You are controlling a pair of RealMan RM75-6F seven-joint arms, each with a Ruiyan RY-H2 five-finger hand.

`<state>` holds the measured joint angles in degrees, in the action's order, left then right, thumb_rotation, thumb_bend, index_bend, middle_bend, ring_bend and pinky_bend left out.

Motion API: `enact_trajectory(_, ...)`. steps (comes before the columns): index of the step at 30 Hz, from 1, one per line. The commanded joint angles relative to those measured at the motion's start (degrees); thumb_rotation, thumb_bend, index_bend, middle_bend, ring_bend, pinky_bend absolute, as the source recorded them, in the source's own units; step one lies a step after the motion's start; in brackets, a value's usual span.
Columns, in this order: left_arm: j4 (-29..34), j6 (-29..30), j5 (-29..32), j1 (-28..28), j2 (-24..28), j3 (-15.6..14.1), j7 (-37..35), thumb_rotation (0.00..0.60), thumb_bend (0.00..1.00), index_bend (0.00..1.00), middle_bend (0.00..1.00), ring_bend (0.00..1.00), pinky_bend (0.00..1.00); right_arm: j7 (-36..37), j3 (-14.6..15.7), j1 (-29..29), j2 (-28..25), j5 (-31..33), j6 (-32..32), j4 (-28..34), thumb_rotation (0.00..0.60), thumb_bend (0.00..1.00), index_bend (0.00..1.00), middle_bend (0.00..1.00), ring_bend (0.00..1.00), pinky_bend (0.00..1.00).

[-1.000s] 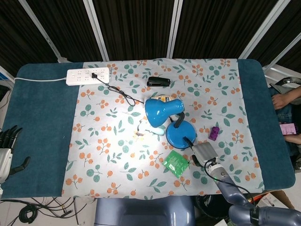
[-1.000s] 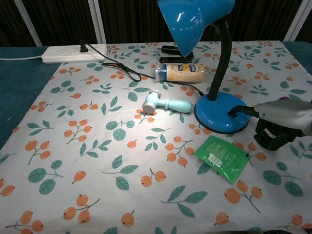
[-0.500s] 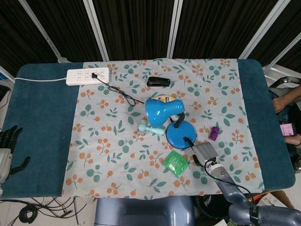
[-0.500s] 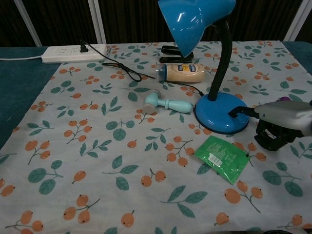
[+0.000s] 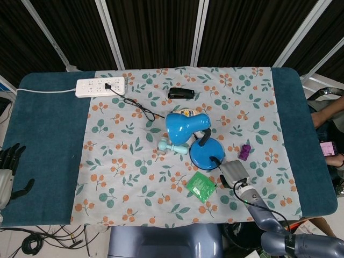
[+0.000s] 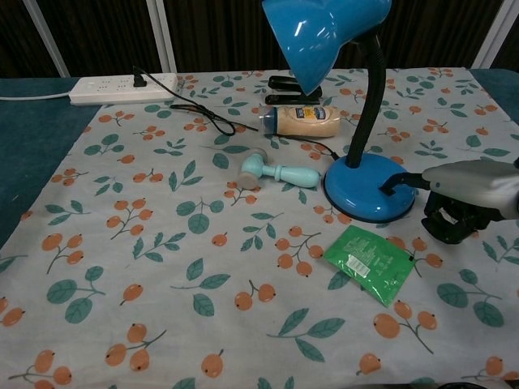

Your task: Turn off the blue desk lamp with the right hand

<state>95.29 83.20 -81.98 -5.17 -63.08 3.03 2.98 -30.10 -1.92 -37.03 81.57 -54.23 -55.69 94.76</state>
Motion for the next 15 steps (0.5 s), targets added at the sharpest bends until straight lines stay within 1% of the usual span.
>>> enact_trajectory(1,0.0,0.0,-0.1,0.0,0.0,0.0,0.0,0.6,0.29,0.0,0.0,0.0,0.0,1.1,-0.9,0.7,-1.1,-2.1,-2.4,1.7,0.6,0.52,0.01,0.6,0.68,0.62)
enact_trajectory(2,0.0,0.1,-0.1,0.0,0.0,0.0,0.0,0.6,0.29,0.0,0.0,0.0,0.0,1.6,-1.3,1.1,-1.6,-3.1,-3.7,2.5,0.6,0.47,0.0,0.53,0.62,0.53)
enact_trajectory(4,0.0,0.1,-0.1,0.0,0.0,0.0,-0.1,0.6,0.29,0.0,0.0,0.0,0.0,2.7,-1.7,2.4,-3.3,-5.7,-7.0,5.0,0.6,0.39,0.0,0.42,0.53,0.37)
enact_trajectory(5,0.0,0.1,-0.1,0.0,0.0,-0.1,-0.1,0.6,0.29,0.0,0.0,0.0,0.0,2.8,-1.7,3.0,-4.1,-6.6,-8.4,6.2,0.6,0.37,0.0,0.38,0.48,0.31)
enact_trajectory(7,0.1,0.1,-0.2,0.0,0.0,-0.1,0.0,0.6,0.29,0.0,0.0,0.0,0.0,3.1,-1.4,4.9,-6.9,-8.9,-12.1,9.9,0.6,0.32,0.0,0.3,0.4,0.24)
enact_trajectory(8,0.1,0.2,-0.3,0.1,0.0,-0.1,0.0,0.6,0.29,0.0,0.0,0.0,0.0,3.2,-1.4,5.7,-7.9,-9.7,-13.5,11.1,0.6,0.3,0.0,0.27,0.36,0.21)
enact_trajectory(11,0.1,0.3,-0.3,0.1,0.0,-0.1,0.1,0.6,0.29,0.0,0.0,0.0,0.0,4.2,-0.6,8.8,-11.3,-13.0,-18.5,15.0,0.6,0.26,0.0,0.2,0.29,0.17)
enact_trajectory(15,0.2,0.3,-0.3,0.1,-0.1,-0.1,0.2,0.6,0.29,0.0,0.0,0.0,0.0,5.5,1.6,13.1,-14.8,-17.4,-23.9,17.7,0.6,0.23,0.0,0.15,0.26,0.16)
